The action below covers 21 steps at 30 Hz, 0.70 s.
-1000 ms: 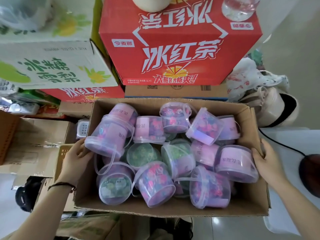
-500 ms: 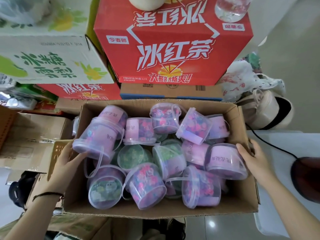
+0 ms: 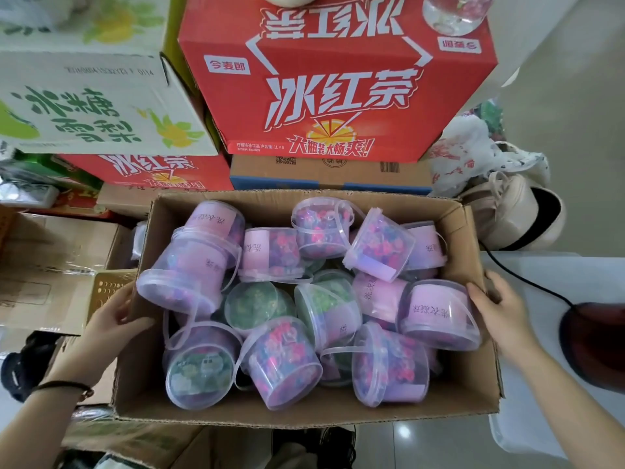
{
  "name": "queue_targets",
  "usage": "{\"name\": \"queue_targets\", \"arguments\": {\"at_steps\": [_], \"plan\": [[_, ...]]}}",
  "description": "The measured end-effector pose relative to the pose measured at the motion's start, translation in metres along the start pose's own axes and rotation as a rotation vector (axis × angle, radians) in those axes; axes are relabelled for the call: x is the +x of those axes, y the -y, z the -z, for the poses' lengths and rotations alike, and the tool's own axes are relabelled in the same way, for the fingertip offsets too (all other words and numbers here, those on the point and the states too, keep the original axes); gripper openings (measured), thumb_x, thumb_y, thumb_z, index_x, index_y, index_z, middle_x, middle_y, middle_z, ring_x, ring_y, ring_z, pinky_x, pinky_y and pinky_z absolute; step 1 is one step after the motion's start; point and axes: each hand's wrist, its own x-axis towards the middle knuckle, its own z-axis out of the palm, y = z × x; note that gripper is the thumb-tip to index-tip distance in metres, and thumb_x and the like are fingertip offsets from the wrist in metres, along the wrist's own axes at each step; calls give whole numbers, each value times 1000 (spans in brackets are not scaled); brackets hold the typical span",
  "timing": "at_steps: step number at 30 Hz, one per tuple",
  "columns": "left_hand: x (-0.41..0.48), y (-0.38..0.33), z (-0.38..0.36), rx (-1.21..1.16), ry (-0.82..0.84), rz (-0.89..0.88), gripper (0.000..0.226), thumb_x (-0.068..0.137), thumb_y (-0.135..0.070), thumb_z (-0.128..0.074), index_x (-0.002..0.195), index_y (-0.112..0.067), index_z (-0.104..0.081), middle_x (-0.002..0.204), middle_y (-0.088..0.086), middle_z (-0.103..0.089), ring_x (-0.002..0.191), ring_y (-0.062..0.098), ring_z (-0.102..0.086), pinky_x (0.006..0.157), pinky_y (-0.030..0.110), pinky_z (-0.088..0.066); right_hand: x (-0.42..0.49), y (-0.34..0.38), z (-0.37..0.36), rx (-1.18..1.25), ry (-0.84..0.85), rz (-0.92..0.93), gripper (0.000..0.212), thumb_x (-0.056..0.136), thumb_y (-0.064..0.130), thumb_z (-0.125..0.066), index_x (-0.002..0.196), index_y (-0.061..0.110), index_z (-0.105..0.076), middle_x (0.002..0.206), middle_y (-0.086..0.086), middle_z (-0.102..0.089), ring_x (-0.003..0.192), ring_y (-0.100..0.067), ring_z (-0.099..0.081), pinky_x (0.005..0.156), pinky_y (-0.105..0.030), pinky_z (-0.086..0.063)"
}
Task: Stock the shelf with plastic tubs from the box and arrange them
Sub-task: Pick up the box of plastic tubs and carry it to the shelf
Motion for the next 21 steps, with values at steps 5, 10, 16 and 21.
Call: {"name": "queue_targets", "arguments": {"at_steps": [5, 10, 16, 21], "plan": [[-3, -4, -8, -32, -159, -56, 46, 88, 10, -59, 132, -6, -55, 110, 19, -66, 80, 25, -62, 57, 20, -55, -1, 2, -1, -49, -12, 98, 34, 95, 3, -53, 129, 0, -57, 122, -14, -63, 86, 12, -58, 75, 2, -40], [-14, -9, -18, -72, -286, -101, 42, 85, 9, -62, 120, -13, -63, 85, 0, -67, 54, -4, -59, 50, 4, -46, -2, 1, -3, -4, -145, 89, 40, 90, 1, -61, 130, -3, -55, 125, -18, -61, 104, -16, -55, 70, -2, -40], [-43, -2, 0, 22, -275, -48, 40, 69, -31, -70, 103, -52, -68, 87, -16, -74, 75, 10, -66, 74, 36, -55, -16, -5, 6, 34, -170, 35, 42, 87, 3, -66, 129, -1, -57, 125, -16, -62, 105, -17, -55, 90, -28, -38], [-84, -25, 11, 22, -269, -84, 37, 74, -18, -71, 90, -51, -71, 76, -19, -73, 60, -5, -64, 52, 16, -52, -38, 2, 32, 22, -181, 26, 38, 87, 5, -66, 125, 4, -62, 114, -10, -67, 99, -15, -59, 85, -21, -42]]}}
